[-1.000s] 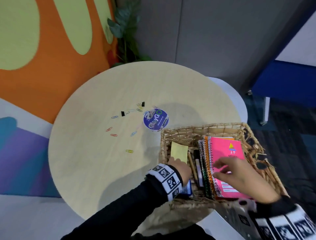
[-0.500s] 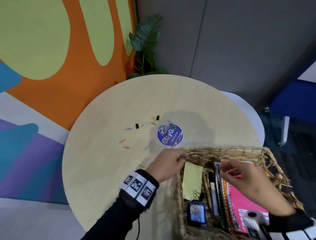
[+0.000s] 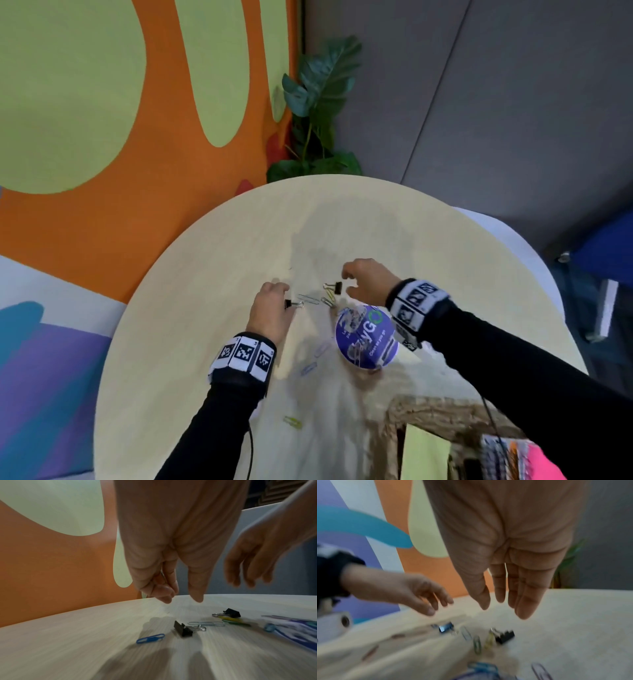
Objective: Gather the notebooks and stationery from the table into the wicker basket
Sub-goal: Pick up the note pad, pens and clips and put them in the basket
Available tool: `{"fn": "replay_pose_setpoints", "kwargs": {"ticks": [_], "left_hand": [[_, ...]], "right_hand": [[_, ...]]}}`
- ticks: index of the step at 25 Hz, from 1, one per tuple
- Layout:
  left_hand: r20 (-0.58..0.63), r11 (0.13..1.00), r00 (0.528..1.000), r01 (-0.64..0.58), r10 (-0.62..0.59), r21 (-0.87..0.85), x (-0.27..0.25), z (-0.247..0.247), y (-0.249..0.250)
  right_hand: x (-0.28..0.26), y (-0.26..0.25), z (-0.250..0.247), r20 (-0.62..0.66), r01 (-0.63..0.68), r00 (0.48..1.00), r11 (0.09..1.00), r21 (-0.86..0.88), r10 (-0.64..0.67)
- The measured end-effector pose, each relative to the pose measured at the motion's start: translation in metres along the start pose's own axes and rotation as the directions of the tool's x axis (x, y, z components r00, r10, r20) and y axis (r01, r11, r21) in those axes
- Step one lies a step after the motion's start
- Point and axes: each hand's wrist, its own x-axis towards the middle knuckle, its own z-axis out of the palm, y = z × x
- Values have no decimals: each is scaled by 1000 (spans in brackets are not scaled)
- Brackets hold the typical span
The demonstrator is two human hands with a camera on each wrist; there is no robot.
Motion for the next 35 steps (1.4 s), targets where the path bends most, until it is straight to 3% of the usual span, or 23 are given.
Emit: {"fn": "replay_pose_setpoints", "kwargs": {"ticks": [6, 11, 14, 17, 20, 24, 28, 32, 35], "left_hand": [[22, 1000, 1000, -2, 1, 26, 14, 9, -10], [118, 987, 993, -20, 0, 162, 27, 15, -8], [130, 972, 991, -61, 32, 228, 34, 12, -7], [145, 957, 987, -100, 61, 272, 34, 9, -3], [125, 968, 990, -89, 61, 234, 22, -4, 10], [9, 992, 996, -91, 91, 90, -16, -28, 38], [-32, 968, 972, -235, 233, -92, -91, -36, 84], [69, 906, 925, -348, 374, -243, -181, -25, 116], [203, 871, 850, -455, 487, -184, -229, -1, 118]], "right_hand": [[56, 3, 37, 108, 27, 994, 995, -99, -17], [44, 7, 21, 91, -42, 994, 993, -106, 52], [-4, 5, -17, -14, -35, 999, 999, 13, 36], [-89, 1, -45, -142, -5, 990, 994, 113, 21], [-182, -1, -48, -169, -15, 984, 974, 226, 54], [-263, 2, 8, 37, -150, 989, 967, 204, 145], [-278, -3, 85, 288, -239, 931, 971, 10, 226], [-269, -7, 115, 376, -214, 893, 968, -128, 247], [-261, -11, 119, 388, -241, 877, 957, -159, 285]]}}
